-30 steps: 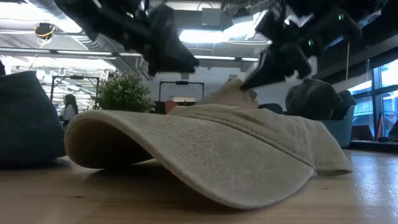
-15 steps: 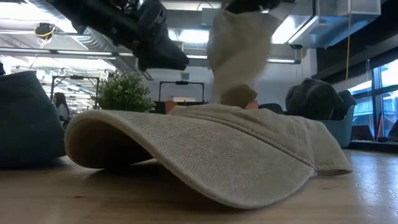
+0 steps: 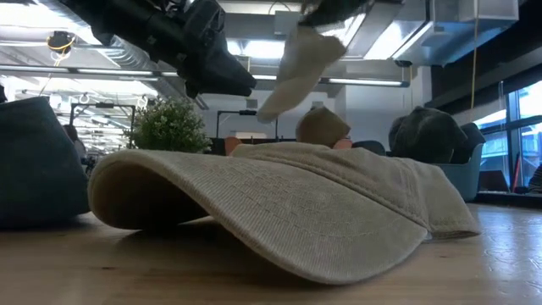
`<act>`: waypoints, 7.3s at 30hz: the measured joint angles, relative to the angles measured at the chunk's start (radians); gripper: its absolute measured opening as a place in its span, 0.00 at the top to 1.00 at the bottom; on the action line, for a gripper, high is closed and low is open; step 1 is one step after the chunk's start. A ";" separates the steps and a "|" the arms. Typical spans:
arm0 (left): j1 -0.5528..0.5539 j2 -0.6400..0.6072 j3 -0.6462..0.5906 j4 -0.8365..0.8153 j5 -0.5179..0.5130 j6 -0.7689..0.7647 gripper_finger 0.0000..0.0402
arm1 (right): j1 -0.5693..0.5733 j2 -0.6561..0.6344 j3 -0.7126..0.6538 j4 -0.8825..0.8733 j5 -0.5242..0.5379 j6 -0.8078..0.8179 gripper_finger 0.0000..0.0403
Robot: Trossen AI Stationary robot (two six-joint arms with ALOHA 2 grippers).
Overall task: Pick & Place hat
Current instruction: Put the top brown cap into the orange bin, then put the brown cap into the orange bin
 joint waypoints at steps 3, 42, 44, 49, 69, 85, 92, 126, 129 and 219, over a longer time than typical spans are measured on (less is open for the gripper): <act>0.000 0.000 0.000 -0.001 0.000 0.000 0.64 | -0.046 0.044 -0.001 0.020 -0.003 -0.002 0.88; 0.000 -0.001 0.000 -0.051 -0.003 -0.009 0.64 | -0.112 0.246 -0.002 0.010 0.116 -0.041 0.87; 0.000 -0.001 0.000 -0.051 -0.003 -0.010 0.64 | -0.109 0.253 -0.002 -0.022 0.116 -0.020 0.87; 0.000 -0.001 0.000 -0.051 -0.003 -0.013 0.64 | -0.109 0.297 -0.002 -0.065 0.117 -0.020 0.87; 0.000 -0.001 0.000 -0.051 -0.003 -0.012 0.64 | -0.096 0.264 -0.002 -0.114 0.354 -0.074 0.50; -0.001 -0.001 -0.001 -0.050 0.006 -0.055 0.64 | 0.024 0.057 -0.002 -0.347 0.145 0.121 0.39; -0.020 0.007 -0.001 -0.046 0.041 -0.147 0.64 | 0.139 0.041 -0.130 -0.371 -0.296 0.185 0.39; -0.172 0.567 0.229 -0.129 0.192 -0.039 0.64 | 0.231 0.036 -0.364 -0.170 0.006 0.268 0.38; -0.171 0.582 0.228 -0.129 0.145 0.037 0.66 | 0.231 0.036 -0.364 -0.184 0.006 0.274 0.38; -0.086 0.486 0.222 -0.091 0.201 0.532 0.99 | 0.367 0.418 -0.741 0.642 -0.293 0.289 0.89</act>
